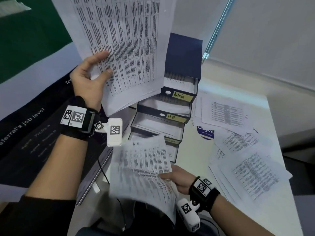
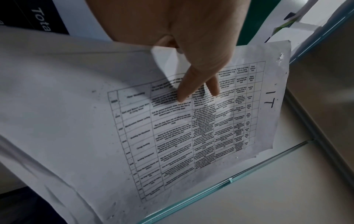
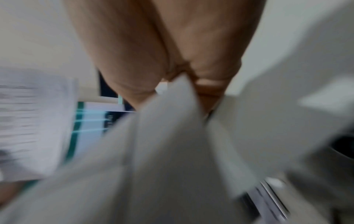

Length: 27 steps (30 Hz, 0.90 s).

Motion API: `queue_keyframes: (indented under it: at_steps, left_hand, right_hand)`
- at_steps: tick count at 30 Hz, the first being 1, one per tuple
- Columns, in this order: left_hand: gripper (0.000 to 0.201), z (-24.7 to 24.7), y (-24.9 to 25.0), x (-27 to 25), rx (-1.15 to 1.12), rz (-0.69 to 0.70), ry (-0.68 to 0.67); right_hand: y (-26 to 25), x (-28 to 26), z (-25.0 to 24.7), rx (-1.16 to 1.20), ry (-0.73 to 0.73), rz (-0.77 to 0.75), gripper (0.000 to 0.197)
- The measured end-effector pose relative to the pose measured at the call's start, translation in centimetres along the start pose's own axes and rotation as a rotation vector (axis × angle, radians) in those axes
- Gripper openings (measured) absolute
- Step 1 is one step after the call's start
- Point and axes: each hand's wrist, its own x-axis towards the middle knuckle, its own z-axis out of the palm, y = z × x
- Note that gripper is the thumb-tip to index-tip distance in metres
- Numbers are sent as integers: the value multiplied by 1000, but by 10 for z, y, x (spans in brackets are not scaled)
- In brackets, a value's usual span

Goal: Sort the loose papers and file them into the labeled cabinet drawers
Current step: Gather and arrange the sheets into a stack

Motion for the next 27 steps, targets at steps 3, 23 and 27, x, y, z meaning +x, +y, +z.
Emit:
queue_keyframes:
  at_steps: [3,23,27]
  left_hand:
    - [41,-9,4,12,-16,45,39]
    - [48,36,-3,46,-82,-12,10]
    - [65,43,-31,53,-94,-179,-33]
  right_hand:
    - [-53,-24,-4,-56,29,-178,39]
    - [-172,-3,-54,210,256,-4,17]
    - [-202,2,-68,77,467,-108,31]
